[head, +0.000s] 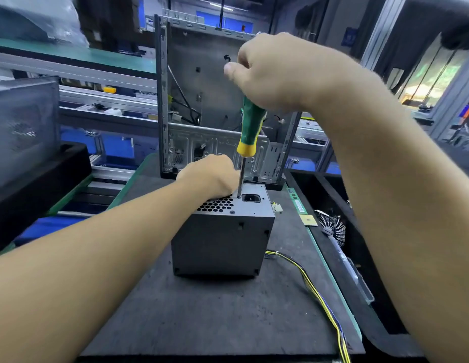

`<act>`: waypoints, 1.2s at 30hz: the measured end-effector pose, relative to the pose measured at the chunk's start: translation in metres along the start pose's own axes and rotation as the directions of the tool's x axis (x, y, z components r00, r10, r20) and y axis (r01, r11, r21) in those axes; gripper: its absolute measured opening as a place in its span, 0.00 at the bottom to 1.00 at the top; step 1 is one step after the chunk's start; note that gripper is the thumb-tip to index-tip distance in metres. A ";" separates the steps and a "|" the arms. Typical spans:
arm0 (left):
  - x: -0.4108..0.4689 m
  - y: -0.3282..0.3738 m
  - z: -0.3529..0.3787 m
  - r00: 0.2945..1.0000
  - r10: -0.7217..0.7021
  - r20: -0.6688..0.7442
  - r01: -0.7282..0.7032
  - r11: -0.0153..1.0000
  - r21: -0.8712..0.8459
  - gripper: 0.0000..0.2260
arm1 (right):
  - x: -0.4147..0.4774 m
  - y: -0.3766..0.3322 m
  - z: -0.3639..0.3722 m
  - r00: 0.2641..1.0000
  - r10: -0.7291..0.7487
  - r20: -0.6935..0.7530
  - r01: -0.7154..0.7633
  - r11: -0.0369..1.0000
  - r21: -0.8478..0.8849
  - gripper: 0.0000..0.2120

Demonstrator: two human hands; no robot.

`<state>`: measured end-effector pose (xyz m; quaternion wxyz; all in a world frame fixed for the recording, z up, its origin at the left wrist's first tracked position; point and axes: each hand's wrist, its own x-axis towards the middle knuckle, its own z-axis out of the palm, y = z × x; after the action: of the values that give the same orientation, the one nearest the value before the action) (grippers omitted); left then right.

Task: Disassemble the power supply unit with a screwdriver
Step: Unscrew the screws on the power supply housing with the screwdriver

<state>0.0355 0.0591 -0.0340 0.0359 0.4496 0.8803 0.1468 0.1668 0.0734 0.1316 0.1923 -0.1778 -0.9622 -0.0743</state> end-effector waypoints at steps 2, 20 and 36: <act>0.000 0.001 0.000 0.999 0.024 0.021 -0.025 0.999 0.025 0.13 | 0.000 0.000 -0.001 1.000 -0.021 0.018 0.020 0.999 0.040 0.13; -0.038 -0.027 -0.030 0.861 0.492 0.128 -0.275 0.664 -0.695 0.11 | 0.000 0.004 -0.011 0.986 -0.022 0.163 0.011 0.998 0.068 0.19; -0.033 -0.028 -0.026 0.877 0.476 0.060 -0.368 0.747 -0.554 0.05 | 0.004 -0.002 -0.008 0.981 0.014 0.192 -0.017 1.000 0.016 0.22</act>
<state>0.0285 0.0115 -0.0196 0.2105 0.6224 0.6722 0.3412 0.1648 0.0712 0.1402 0.1008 -0.1900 -0.9755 -0.0468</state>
